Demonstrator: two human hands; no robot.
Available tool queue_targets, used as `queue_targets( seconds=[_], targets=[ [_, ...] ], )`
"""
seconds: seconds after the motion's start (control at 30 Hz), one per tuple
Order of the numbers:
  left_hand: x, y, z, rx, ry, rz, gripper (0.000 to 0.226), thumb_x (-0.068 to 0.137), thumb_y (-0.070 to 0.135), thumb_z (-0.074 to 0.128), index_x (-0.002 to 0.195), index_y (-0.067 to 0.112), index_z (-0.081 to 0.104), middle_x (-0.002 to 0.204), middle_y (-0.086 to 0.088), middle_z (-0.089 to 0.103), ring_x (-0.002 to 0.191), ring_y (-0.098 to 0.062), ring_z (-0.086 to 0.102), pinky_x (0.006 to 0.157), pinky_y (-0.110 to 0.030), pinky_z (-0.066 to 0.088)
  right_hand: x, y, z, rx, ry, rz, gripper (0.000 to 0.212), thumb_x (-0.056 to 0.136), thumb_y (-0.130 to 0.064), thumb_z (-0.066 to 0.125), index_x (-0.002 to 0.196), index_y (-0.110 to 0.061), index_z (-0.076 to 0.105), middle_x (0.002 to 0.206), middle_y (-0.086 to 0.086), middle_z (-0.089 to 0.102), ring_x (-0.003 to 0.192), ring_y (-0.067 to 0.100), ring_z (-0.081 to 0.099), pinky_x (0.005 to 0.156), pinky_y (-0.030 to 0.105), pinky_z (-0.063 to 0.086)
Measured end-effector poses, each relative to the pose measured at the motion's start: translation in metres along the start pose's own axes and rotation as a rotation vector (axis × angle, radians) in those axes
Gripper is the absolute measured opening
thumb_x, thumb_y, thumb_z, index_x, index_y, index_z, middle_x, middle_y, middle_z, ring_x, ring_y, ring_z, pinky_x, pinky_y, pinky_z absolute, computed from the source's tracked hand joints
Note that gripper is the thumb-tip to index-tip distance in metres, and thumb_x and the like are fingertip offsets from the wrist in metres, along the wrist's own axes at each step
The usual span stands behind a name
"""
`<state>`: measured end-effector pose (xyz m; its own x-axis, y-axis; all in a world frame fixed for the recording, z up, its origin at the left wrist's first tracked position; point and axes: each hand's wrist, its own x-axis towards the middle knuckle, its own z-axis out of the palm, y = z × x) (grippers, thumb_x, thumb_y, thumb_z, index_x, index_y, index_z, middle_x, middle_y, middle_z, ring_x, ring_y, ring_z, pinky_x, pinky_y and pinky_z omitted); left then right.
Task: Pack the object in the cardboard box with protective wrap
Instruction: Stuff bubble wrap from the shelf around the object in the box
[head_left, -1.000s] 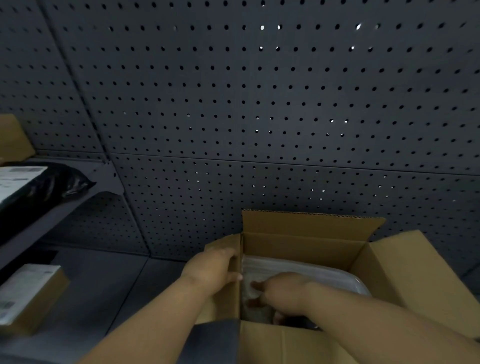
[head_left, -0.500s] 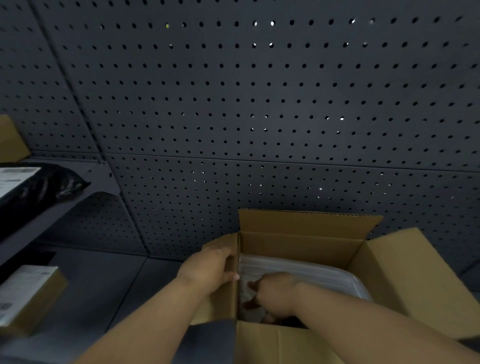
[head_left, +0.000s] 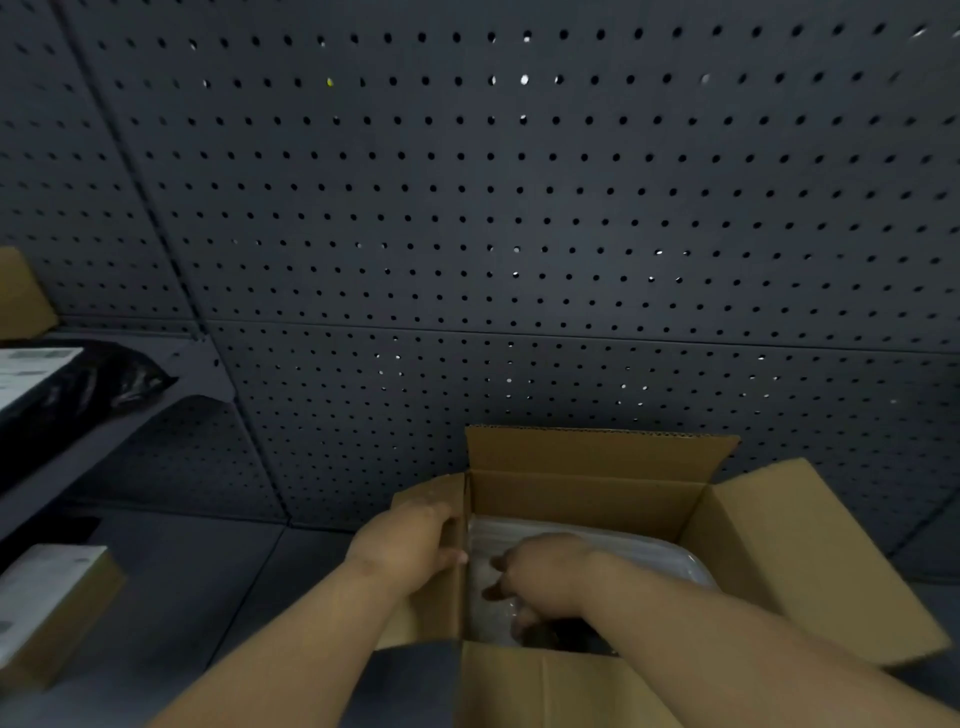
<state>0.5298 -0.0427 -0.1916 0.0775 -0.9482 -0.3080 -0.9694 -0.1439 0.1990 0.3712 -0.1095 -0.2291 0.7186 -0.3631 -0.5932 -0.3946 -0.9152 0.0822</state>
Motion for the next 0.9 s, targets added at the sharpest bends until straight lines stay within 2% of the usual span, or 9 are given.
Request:
queue_targets(
  seconds=[0.07,0.13,0.23,0.33,0.43,0.53,0.67,0.8,0.9],
  targets=[
    [-0.003,0.003,-0.001,0.051,0.037,0.009,0.047,0.094,0.044,0.051,0.136,0.023,0.046,0.131,-0.003,0.054,0.114,-0.020,0.054,0.086,-0.029,0.047,-0.011,0.007,-0.005,0.009,0.056,0.043,0.055,0.094,-0.043,0.051,0.143,-0.019,0.042,0.145,0.014,0.043,0.125,0.036,0.047,0.096,0.046,0.047],
    [-0.007,0.008,-0.003,0.090,0.119,0.024,0.036,0.096,0.043,0.047,0.122,0.021,0.055,0.120,-0.003,0.059,0.104,-0.019,0.058,0.077,-0.030,0.049,-0.024,0.013,-0.008,0.019,0.125,0.106,0.046,0.094,-0.043,0.049,0.130,-0.015,0.054,0.128,0.014,0.057,0.110,0.033,0.058,0.084,0.044,0.053],
    [-0.010,0.021,-0.008,0.098,0.281,0.078,0.029,0.098,0.040,0.042,0.107,0.019,0.060,0.110,-0.001,0.061,0.095,-0.018,0.059,0.074,-0.031,0.051,-0.049,0.015,-0.013,0.074,0.276,0.196,0.036,0.094,-0.036,0.048,0.118,-0.012,0.062,0.115,0.010,0.063,0.100,0.029,0.061,0.078,0.041,0.054],
    [-0.015,0.042,-0.015,0.231,0.430,0.125,0.033,0.099,0.040,0.038,0.107,0.017,0.060,0.109,-0.001,0.060,0.097,-0.019,0.059,0.069,-0.030,0.044,-0.077,0.013,-0.017,0.093,0.405,0.247,0.031,0.095,-0.026,0.047,0.118,-0.011,0.062,0.115,0.010,0.062,0.104,0.029,0.057,0.082,0.041,0.052],
    [-0.021,0.064,-0.017,0.272,0.522,0.148,0.034,0.099,0.039,0.034,0.107,0.018,0.059,0.109,-0.001,0.060,0.099,-0.020,0.058,0.071,-0.031,0.040,-0.102,0.012,-0.014,0.105,0.519,0.335,0.032,0.096,-0.028,0.044,0.118,-0.013,0.061,0.114,0.009,0.061,0.106,0.028,0.054,0.085,0.040,0.049],
    [-0.027,0.085,-0.018,0.267,0.555,0.178,0.033,0.100,0.037,0.034,0.105,0.017,0.059,0.107,-0.002,0.060,0.098,-0.021,0.058,0.072,-0.031,0.039,-0.126,0.011,-0.009,0.146,0.575,0.402,0.035,0.098,-0.032,0.042,0.122,-0.014,0.060,0.119,0.008,0.060,0.111,0.027,0.051,0.089,0.039,0.047],
    [-0.036,0.114,-0.019,0.244,0.583,0.191,0.033,0.099,0.038,0.034,0.103,0.017,0.060,0.105,-0.002,0.060,0.097,-0.021,0.057,0.071,-0.032,0.040,-0.158,0.013,-0.002,0.170,0.641,0.464,0.036,0.098,-0.033,0.043,0.125,-0.015,0.059,0.121,0.007,0.060,0.113,0.025,0.050,0.087,0.035,0.045],
    [-0.054,0.158,-0.016,0.232,0.616,0.195,0.034,0.099,0.038,0.035,0.103,0.016,0.060,0.103,-0.003,0.061,0.095,-0.021,0.058,0.067,-0.031,0.036,-0.206,0.013,0.010,0.196,0.701,0.524,0.038,0.098,-0.035,0.043,0.128,-0.017,0.058,0.125,0.006,0.059,0.116,0.025,0.049,0.093,0.039,0.046],
    [-0.072,0.192,-0.012,0.225,0.642,0.182,0.033,0.100,0.038,0.034,0.107,0.017,0.059,0.106,-0.002,0.061,0.098,-0.021,0.059,0.069,-0.030,0.038,-0.247,0.012,0.026,0.208,0.727,0.574,0.037,0.098,-0.035,0.042,0.128,-0.018,0.057,0.127,0.006,0.058,0.119,0.025,0.048,0.095,0.040,0.045]
  ],
)
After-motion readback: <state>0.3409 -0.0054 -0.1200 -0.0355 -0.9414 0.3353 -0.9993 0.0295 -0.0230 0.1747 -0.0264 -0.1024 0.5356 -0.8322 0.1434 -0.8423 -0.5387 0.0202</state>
